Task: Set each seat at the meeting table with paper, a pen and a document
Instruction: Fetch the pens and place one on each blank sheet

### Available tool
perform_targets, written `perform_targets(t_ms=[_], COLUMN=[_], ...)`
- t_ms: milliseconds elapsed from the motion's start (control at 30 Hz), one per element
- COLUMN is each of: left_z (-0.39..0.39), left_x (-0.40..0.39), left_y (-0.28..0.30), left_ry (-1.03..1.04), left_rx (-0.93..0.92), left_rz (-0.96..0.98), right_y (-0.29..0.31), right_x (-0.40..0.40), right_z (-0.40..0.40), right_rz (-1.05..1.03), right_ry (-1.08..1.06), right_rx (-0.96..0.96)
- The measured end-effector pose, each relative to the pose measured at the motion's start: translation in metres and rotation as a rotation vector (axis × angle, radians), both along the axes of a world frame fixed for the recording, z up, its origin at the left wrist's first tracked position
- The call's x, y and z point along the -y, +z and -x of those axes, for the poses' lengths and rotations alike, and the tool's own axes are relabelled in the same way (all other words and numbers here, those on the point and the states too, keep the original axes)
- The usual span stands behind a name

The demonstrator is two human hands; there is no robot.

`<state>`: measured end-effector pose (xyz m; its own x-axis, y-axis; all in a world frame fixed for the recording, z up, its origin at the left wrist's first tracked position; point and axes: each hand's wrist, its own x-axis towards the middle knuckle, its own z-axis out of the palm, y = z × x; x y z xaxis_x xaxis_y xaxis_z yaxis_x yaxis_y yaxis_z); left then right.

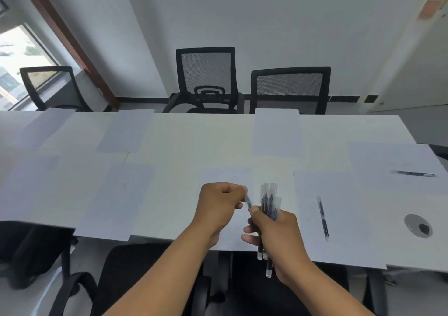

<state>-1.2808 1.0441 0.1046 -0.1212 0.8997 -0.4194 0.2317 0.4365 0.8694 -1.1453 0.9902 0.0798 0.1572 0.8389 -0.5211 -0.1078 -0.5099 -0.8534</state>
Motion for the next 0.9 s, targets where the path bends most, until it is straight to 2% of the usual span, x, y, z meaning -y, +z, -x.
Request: perform_targets(t_ms=[267, 633, 900], left_z=[0.030, 0.047, 0.046], left_x=[-0.048, -0.111, -0.136], left_y=[-0.064, -0.148, -0.174], left_ry=[-0.022, -0.206, -0.237], left_rx=[-0.041, -0.394, -0.604], left_rz=[0.089, 0.173, 0.209], right_y=[-0.058, -0.106, -0.116], right_x=[-0.027, -0.052, -0.056], right_z=[0.007, 0.016, 0.018], right_rz=[0.129, 0.247, 0.313], right_ry=[-0.066, -0.071, -0.052], right_rx=[0.095, 0.172, 0.192])
